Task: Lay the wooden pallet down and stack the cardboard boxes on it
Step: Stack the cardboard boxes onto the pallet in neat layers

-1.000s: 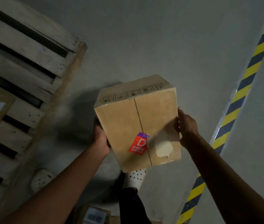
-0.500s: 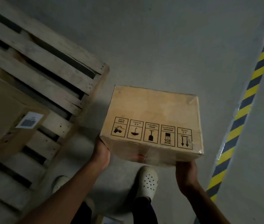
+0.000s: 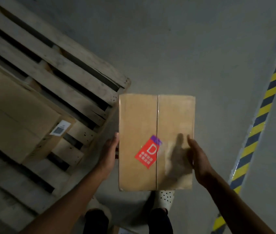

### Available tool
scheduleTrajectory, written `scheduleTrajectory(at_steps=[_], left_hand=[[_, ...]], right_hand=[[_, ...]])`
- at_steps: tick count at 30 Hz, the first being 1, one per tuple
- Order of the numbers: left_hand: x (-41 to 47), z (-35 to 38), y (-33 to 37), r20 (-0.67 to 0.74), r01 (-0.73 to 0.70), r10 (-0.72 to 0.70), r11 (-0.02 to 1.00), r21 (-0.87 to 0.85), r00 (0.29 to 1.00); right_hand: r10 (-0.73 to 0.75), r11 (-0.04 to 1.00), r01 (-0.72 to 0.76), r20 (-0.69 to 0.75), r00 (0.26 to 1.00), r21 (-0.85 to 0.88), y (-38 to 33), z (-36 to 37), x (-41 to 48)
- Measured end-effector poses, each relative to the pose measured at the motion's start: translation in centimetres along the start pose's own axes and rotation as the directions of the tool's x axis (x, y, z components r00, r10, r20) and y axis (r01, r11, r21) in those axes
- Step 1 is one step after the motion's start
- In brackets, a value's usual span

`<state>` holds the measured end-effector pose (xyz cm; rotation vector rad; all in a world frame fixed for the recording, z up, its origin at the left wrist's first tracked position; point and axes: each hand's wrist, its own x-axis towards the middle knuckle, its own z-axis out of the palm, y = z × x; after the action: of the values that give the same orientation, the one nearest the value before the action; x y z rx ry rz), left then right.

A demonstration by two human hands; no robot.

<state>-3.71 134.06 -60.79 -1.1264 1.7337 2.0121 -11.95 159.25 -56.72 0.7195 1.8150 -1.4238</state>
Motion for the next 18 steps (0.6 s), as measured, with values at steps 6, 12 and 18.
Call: scheduleTrajectory(at_steps=[6,12,18], left_hand=[[0.8,-2.1,4.2,-0.021,0.082,-0.088,0.979,-0.187,0.996],[0.6,-3.7,10.1,0.063,0.276,-0.27,0.951,-0.14,0.961],[-2.1,-8.0,12.0,0.162,0.309,-0.311,0.95,0.041,0.936]], right_hand=[[-0.163,0.685,0.035,-0.107,0.981,-0.727,-7.0,2.6,-0.9],[0.182,0.666,-0.091,0.044,0.982,-0.74,-13.1,5.3,-2.1],[0.359,0.462,-0.168,0.01,0.933,-0.871,-14.8,7.4,-3.2]])
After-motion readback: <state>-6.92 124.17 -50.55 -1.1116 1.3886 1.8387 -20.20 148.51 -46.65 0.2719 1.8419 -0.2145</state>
